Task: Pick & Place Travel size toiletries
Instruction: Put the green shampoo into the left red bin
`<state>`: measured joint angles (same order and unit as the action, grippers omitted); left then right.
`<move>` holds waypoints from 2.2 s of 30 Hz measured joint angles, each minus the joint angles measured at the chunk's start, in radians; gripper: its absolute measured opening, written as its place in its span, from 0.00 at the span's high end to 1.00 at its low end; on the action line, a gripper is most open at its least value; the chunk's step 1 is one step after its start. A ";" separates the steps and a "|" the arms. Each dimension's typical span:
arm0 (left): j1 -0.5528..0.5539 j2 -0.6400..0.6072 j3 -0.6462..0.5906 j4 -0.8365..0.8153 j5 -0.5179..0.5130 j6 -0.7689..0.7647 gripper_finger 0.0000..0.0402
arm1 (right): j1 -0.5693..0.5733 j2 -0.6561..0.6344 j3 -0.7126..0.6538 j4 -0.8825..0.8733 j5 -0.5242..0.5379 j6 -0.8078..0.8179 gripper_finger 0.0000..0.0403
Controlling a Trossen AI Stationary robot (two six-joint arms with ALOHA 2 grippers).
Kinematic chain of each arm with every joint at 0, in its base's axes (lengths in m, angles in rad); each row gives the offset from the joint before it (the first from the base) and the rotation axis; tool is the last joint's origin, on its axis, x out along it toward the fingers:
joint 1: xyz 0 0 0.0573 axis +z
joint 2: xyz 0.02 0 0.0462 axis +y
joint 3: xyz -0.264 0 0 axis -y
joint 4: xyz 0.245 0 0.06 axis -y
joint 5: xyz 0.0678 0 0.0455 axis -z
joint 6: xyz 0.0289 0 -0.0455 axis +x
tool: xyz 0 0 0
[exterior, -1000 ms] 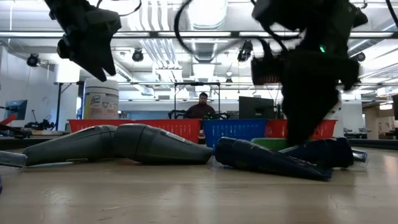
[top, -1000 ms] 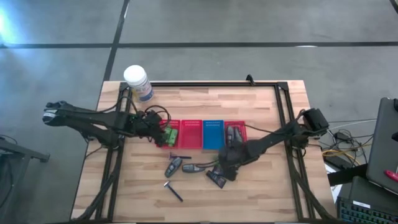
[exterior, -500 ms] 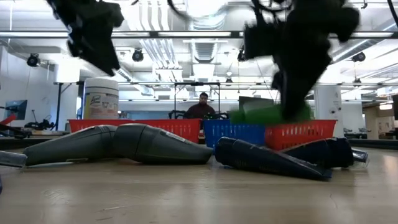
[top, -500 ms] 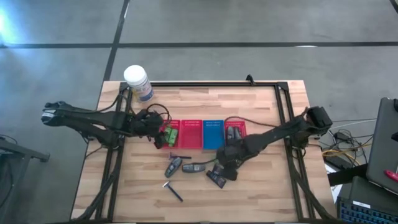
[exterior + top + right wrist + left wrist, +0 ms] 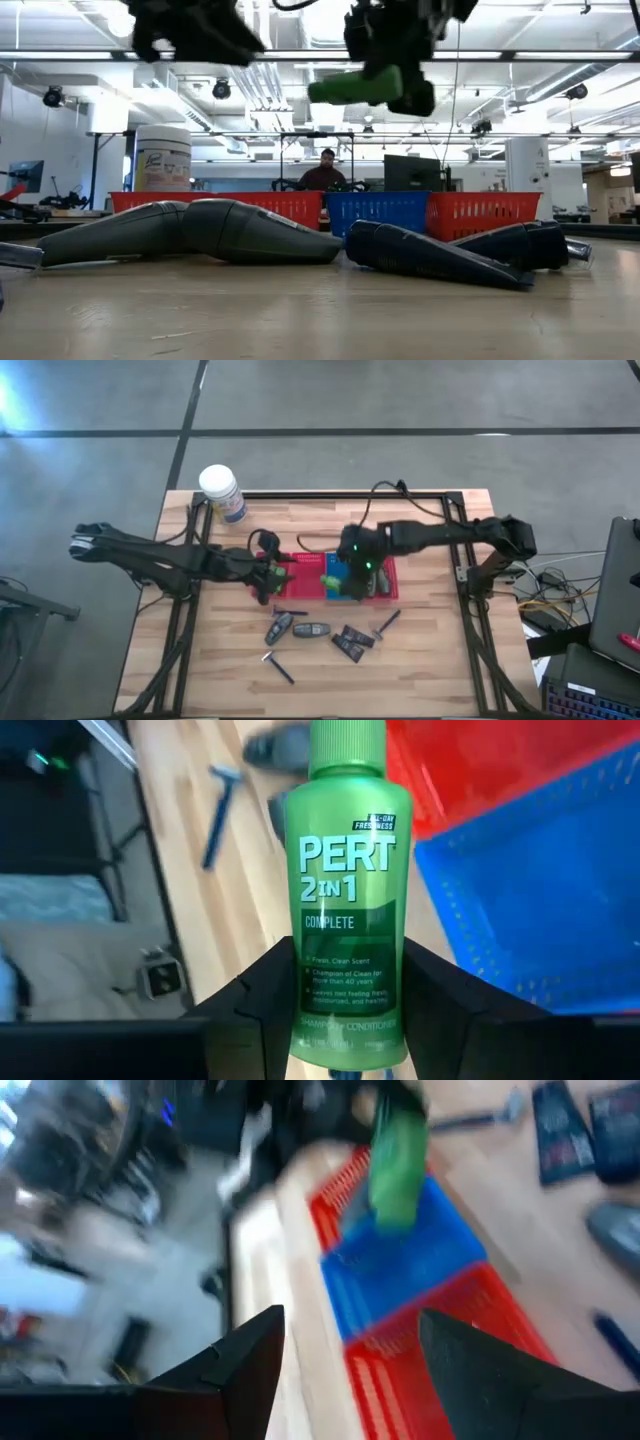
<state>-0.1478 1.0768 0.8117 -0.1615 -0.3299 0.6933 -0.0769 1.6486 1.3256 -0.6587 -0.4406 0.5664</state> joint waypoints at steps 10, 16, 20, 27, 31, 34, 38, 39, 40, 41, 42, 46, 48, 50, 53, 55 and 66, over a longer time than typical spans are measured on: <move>0.021 0.166 -0.011 0.259 0.002 0.153 0.41 | -0.123 0.028 0.057 0.018 -0.143 -0.052 0.67; 0.064 0.261 0.036 0.326 0.061 0.176 0.41 | -0.124 0.028 0.058 0.021 -0.149 -0.061 0.66; 0.090 0.324 0.074 0.318 0.105 0.196 0.41 | -0.124 0.028 0.060 0.022 -0.171 -0.061 0.66; 0.092 0.394 0.130 0.319 0.120 0.218 0.50 | -0.125 0.028 0.060 0.020 -0.181 -0.062 0.66; 0.093 0.393 0.136 0.318 0.119 0.219 0.65 | -0.129 0.027 0.060 0.021 -0.183 -0.069 0.63; 0.094 0.380 0.136 0.302 0.114 0.217 0.76 | -0.134 0.027 0.060 0.027 -0.188 -0.067 0.60; 0.091 0.365 0.138 0.229 0.053 0.155 0.76 | -0.135 0.014 0.061 -0.001 -0.180 -0.050 0.51; 0.090 0.357 0.136 0.187 0.035 0.123 0.76 | -0.135 0.007 0.060 -0.023 -0.175 -0.049 0.48; 0.090 0.351 0.136 0.151 0.016 0.080 0.76 | -0.135 -0.002 0.060 -0.037 -0.164 -0.049 0.45; 0.091 0.341 0.135 0.106 -0.006 0.022 0.76 | -0.135 -0.015 0.060 -0.061 -0.147 -0.051 0.42; 0.092 0.332 0.131 0.060 -0.023 -0.050 0.75 | -0.134 -0.031 0.060 -0.092 -0.115 -0.057 0.39; 0.074 0.267 0.131 -0.082 -0.194 -0.435 0.70 | -0.130 -0.104 0.060 -0.195 0.128 -0.052 0.25; 0.060 0.228 0.131 -0.205 -0.300 -0.703 0.70 | -0.129 -0.143 0.060 -0.225 0.294 -0.005 0.19; 0.048 0.192 0.121 -0.320 -0.342 -1.017 0.71 | -0.132 -0.183 0.059 -0.225 0.410 0.067 0.14; 0.039 0.150 0.099 -0.442 -0.314 -1.473 0.73 | -0.134 -0.209 0.055 -0.224 0.488 0.129 0.09; 0.020 0.134 0.068 -0.469 -0.272 -1.674 0.74 | -0.134 -0.211 0.054 -0.226 0.494 0.130 0.09; -0.194 0.168 -0.088 -0.431 -0.337 -2.287 0.74 | -0.133 -0.148 0.053 -0.229 0.494 0.081 0.13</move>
<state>-0.3422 1.2451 0.7238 -0.5923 -0.6664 -1.5934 -0.2096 1.5008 1.3781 -0.8878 0.0536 0.6477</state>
